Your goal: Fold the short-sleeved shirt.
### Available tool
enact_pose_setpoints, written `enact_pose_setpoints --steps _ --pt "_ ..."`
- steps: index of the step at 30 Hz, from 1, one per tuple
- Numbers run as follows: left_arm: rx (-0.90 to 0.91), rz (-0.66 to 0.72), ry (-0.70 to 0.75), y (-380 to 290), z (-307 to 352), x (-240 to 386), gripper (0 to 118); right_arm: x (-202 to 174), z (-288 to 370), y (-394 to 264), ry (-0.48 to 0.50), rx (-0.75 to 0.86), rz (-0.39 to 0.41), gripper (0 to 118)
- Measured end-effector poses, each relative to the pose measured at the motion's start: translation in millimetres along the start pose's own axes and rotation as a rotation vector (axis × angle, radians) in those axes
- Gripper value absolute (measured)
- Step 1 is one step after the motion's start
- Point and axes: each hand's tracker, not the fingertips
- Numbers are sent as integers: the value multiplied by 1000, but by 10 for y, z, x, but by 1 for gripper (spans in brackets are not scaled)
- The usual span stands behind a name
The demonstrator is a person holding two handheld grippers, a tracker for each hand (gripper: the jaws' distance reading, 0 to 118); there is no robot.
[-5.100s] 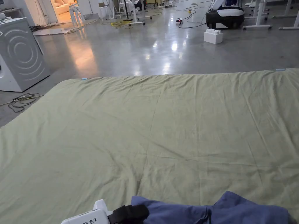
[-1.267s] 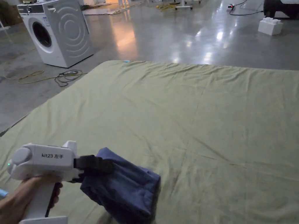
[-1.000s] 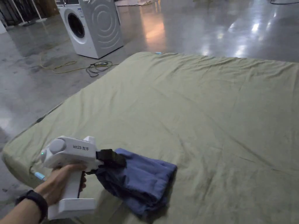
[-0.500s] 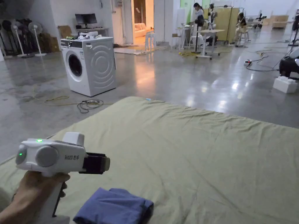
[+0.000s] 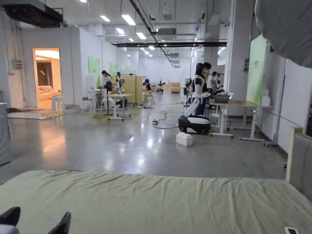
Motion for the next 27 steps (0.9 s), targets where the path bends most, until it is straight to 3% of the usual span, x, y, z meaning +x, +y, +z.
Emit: enact_pose_setpoints --steps 2,3,5,6,9,14,18,27 --pt "-3 -22 22 5 128 74 72 -25 115 49 -31 -6 1 0" --pt "-3 -16 10 -10 184 83 66 -32 199 82 -29 15 7 0" --pt "-26 -5 -3 -52 233 82 38 -44 309 128 -42 72 38 0" --pt "-48 -6 -14 -97 237 85 15 -67 349 161 -53 100 84 0" --pt "-145 34 -143 -213 229 85 0 -83 386 123 -83 93 90 0" --pt "-172 64 -139 -337 258 158 0 -58 356 13 -89 55 59 0" --pt "-162 3 -98 -300 236 207 0 -75 318 -24 -103 39 56 0" --pt "-122 66 -105 -221 214 156 0 -182 220 -4 -87 52 59 0"
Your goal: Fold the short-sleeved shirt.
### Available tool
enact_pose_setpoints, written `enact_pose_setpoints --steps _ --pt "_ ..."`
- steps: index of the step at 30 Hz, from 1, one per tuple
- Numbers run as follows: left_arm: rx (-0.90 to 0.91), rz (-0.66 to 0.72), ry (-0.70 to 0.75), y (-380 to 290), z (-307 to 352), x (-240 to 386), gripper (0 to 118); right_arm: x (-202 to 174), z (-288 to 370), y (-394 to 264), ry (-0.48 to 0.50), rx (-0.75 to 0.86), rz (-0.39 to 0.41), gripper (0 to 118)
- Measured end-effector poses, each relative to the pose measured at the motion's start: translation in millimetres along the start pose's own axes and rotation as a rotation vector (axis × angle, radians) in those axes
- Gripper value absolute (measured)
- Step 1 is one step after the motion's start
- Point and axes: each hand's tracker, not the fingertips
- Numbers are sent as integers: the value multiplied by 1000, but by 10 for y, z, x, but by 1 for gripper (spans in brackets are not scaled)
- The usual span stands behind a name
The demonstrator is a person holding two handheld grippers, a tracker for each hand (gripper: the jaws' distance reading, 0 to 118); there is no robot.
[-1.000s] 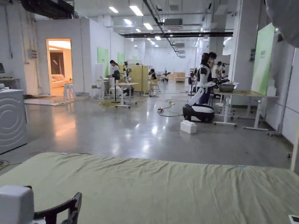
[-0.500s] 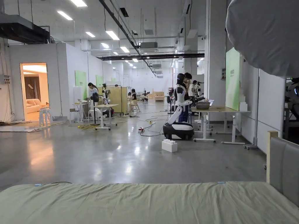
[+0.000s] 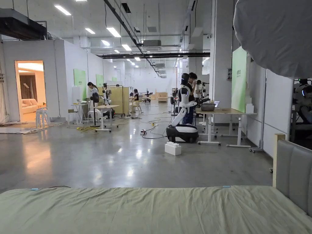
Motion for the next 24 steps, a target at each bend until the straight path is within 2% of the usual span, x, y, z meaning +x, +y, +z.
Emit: enact_pose_setpoints --steps 3,5,7,9,10,11,12,13,14,15,16,24 --pt "0 16 -25 -6 7 -26 2 -31 -32 9 -1 13 2 5" --pt "1 6 -42 -8 19 -14 5 -56 -44 21 10 11 32 11" --pt "4 -9 -29 -20 23 16 39 -92 -63 12 4 6 47 52" --pt "4 1 -28 -25 10 22 78 -122 -90 15 -2 -3 59 101" --pt "8 18 -28 -35 -1 30 87 -132 -106 -5 -8 -15 46 115" --pt "15 36 -33 -42 -6 33 90 -148 -111 -16 34 17 31 118" --pt "17 49 -41 -44 -12 32 90 -144 -95 7 -9 51 61 118" --pt "16 60 -45 -43 -24 37 92 -150 -99 0 -5 26 57 118" --pt "8 60 -30 -46 -41 42 99 -148 -99 -9 -5 20 36 118" --pt "5 65 -19 -50 -57 45 113 -145 -90 -4 -4 38 39 118" --pt "2 66 -7 -52 -61 41 118 -133 -75 -11 1 46 27 118" --pt "23 118 -5 -40 -46 2 118 -80 -27 14 7 53 -16 118"
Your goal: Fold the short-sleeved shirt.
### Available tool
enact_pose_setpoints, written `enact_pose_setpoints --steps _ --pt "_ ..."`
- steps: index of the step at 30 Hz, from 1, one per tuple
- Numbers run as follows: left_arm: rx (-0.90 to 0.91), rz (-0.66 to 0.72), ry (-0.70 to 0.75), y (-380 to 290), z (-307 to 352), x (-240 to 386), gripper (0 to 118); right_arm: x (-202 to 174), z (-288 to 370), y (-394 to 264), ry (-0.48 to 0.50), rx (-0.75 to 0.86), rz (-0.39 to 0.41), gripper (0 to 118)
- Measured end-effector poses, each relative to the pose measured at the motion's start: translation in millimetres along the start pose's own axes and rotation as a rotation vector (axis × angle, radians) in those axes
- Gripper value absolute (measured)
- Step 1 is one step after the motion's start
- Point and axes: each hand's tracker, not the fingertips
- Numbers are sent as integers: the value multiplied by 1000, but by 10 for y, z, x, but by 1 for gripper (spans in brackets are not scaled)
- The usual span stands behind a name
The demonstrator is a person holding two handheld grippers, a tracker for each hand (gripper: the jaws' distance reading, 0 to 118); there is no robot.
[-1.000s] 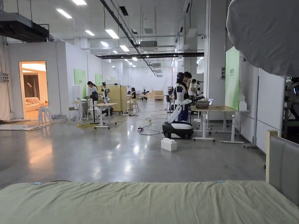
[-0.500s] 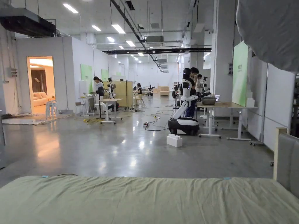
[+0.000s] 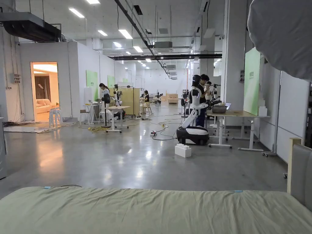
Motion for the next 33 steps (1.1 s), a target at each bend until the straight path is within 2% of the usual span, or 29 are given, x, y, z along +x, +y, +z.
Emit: enact_pose_setpoints --steps 9,16,21,27,33 --pt "-12 -38 -7 -33 10 47 118 -51 -10 7 -6 -6 21 118" --pt "-21 -39 -15 -51 11 68 118 -38 27 23 -21 14 4 118" --pt "-38 -20 -13 -70 4 46 118 -1 22 19 -20 -2 -41 118" --pt "-6 -18 -13 -39 54 27 118 -30 18 -7 -31 -22 -2 118" --pt "-5 -32 -10 -20 51 31 118 -28 14 -10 -26 -23 -18 118"
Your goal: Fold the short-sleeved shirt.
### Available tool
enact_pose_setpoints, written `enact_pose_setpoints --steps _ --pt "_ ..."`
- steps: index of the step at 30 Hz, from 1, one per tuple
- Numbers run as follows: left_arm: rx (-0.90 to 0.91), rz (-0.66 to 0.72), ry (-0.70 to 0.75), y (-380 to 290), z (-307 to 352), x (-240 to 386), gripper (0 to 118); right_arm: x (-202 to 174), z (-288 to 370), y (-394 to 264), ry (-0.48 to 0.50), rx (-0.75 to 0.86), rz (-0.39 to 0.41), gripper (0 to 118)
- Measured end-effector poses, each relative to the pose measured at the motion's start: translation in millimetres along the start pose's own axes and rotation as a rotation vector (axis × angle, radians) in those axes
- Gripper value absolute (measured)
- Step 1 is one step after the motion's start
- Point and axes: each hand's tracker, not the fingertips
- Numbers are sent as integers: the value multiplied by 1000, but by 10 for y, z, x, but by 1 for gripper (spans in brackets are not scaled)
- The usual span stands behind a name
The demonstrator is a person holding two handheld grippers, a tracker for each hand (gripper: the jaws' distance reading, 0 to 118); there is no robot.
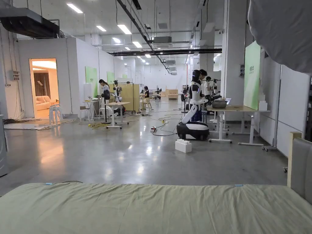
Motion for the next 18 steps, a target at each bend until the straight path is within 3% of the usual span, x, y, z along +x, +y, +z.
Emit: enact_pose_setpoints --steps 18 --pt "-10 2 -8 3 14 13 118 53 3 8 15 -31 -45 118"
